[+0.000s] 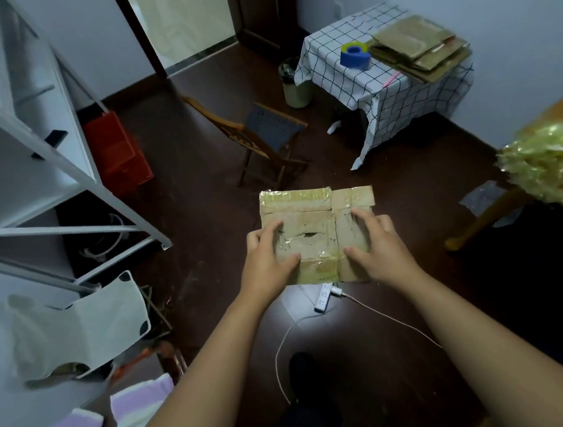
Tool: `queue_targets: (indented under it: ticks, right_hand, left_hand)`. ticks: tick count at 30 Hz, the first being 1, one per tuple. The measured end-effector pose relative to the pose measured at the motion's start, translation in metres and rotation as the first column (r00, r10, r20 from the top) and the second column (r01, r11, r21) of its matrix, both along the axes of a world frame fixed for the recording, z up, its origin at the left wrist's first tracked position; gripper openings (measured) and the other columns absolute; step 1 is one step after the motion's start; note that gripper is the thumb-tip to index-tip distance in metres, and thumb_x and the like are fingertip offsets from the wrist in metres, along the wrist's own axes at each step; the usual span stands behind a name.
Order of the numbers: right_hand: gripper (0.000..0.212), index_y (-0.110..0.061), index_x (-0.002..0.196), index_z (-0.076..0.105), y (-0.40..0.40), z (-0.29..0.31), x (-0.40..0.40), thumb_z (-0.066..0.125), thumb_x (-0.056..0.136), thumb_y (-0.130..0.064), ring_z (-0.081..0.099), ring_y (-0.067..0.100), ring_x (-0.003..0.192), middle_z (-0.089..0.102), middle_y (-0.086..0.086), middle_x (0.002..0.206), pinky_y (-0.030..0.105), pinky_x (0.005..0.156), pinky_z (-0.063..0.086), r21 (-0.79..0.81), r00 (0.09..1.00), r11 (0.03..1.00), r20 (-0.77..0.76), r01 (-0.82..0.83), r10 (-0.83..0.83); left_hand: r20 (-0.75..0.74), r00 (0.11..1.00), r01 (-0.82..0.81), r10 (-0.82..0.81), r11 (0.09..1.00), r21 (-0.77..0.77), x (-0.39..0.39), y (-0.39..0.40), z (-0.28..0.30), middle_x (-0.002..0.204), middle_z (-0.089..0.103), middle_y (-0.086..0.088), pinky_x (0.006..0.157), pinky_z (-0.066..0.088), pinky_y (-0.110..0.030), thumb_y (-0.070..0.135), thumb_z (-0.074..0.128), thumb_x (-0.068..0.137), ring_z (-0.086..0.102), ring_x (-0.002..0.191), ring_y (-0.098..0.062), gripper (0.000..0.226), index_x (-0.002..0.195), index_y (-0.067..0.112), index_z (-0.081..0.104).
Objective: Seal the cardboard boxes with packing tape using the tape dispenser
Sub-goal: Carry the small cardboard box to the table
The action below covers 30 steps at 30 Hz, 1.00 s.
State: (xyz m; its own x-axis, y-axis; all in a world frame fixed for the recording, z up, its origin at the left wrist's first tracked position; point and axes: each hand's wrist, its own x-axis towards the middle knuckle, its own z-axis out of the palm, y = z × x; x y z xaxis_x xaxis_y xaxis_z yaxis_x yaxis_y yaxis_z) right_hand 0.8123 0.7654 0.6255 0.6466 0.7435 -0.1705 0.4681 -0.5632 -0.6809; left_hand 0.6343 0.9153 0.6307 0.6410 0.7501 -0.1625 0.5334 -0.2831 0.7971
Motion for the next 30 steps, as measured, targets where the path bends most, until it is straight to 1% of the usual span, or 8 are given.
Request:
queue_targets:
  ticks: [4,6,10,13,16,18,24,30]
  right_hand:
    - [0.071,-0.04,0.149,0.027,0.039,0.003,0.022,0.068,0.091,-0.031,0.042,0.011,0.102,0.028,-0.009,0.118,0.028,0.085,0.039,0.014,1.0,1.0,-0.001,0.026,-0.026]
    - [0.072,-0.04,0.149,0.027,0.051,0.003,0.035,0.068,0.091,-0.03,0.042,0.011,0.102,0.028,-0.009,0.118,0.028,0.086,0.04,0.012,0.999,0.999,-0.008,0.044,-0.043]
    - [0.072,-0.04,0.149,0.027,0.067,0.003,0.07,0.068,0.091,-0.03,0.043,0.013,0.104,0.028,-0.009,0.119,0.031,0.087,0.043,0.015,0.997,0.996,0.002,0.083,-0.083]
    - [0.072,-0.04,0.149,0.027,0.077,-0.001,0.102,0.068,0.09,-0.03,0.043,0.013,0.103,0.028,-0.009,0.119,0.03,0.084,0.042,0.024,0.994,0.993,-0.008,0.112,-0.112]
    - [0.072,-0.041,0.148,0.027,0.088,-0.007,0.14,0.068,0.09,-0.031,0.042,0.01,0.099,0.029,-0.009,0.117,0.027,0.081,0.038,0.042,0.992,0.991,-0.021,0.128,-0.127]
    - [0.072,-0.041,0.148,0.027,0.095,-0.009,0.169,0.068,0.09,-0.031,0.042,0.009,0.098,0.029,-0.01,0.117,0.026,0.081,0.037,0.044,0.991,0.99,-0.036,0.134,-0.133]
    - [0.072,-0.04,0.149,0.027,0.116,-0.009,0.25,0.068,0.091,-0.031,0.043,0.009,0.097,0.028,-0.011,0.118,0.026,0.08,0.039,0.048,0.993,0.992,-0.037,0.116,-0.114]
    - [0.071,-0.038,0.149,0.028,0.134,-0.006,0.296,0.067,0.091,-0.031,0.045,0.01,0.098,0.029,-0.01,0.118,0.027,0.08,0.041,0.052,0.991,0.991,-0.059,0.12,-0.117]
  left_hand:
    - [-0.004,0.999,0.033,-0.033,0.999,0.014,0.027,0.046,0.001,0.122,0.033,0.011,0.071,0.03,-0.002,0.027,0.075,0.081,0.048,0.093,0.006,0.069,0.14,0.035,0.042]
    - [-0.017,0.998,0.057,-0.057,0.998,0.016,0.043,0.061,0.002,0.122,0.033,0.012,0.068,0.032,0.0,0.027,0.075,0.081,0.046,0.092,0.009,0.069,0.141,0.035,0.041]
    - [-0.016,0.994,0.105,-0.105,0.994,0.018,0.083,0.083,0.006,0.125,0.033,0.011,0.066,0.032,0.001,0.028,0.075,0.081,0.046,0.094,0.005,0.068,0.141,0.036,0.041]
    - [-0.021,0.99,0.14,-0.14,0.99,0.028,0.119,0.098,0.007,0.125,0.034,0.01,0.072,0.03,-0.003,0.027,0.074,0.082,0.046,0.1,-0.001,0.066,0.139,0.037,0.042]
    - [-0.041,0.988,0.15,-0.148,0.988,0.044,0.161,0.11,0.007,0.125,0.034,0.01,0.081,0.037,-0.018,0.028,0.074,0.083,0.046,0.101,-0.004,0.065,0.139,0.036,0.042]
    - [-0.055,0.988,0.149,-0.146,0.988,0.051,0.19,0.116,0.009,0.125,0.034,0.009,0.083,0.038,-0.022,0.029,0.074,0.083,0.046,0.101,-0.005,0.064,0.139,0.036,0.042]
    - [-0.064,0.989,0.14,-0.136,0.988,0.058,0.269,0.134,0.012,0.125,0.034,0.008,0.084,0.039,-0.023,0.029,0.074,0.084,0.046,0.103,-0.007,0.065,0.139,0.036,0.04]
    - [-0.083,0.987,0.142,-0.137,0.988,0.058,0.32,0.154,0.016,0.125,0.033,0.01,0.085,0.04,-0.024,0.031,0.074,0.084,0.044,0.106,-0.008,0.066,0.14,0.037,0.039]
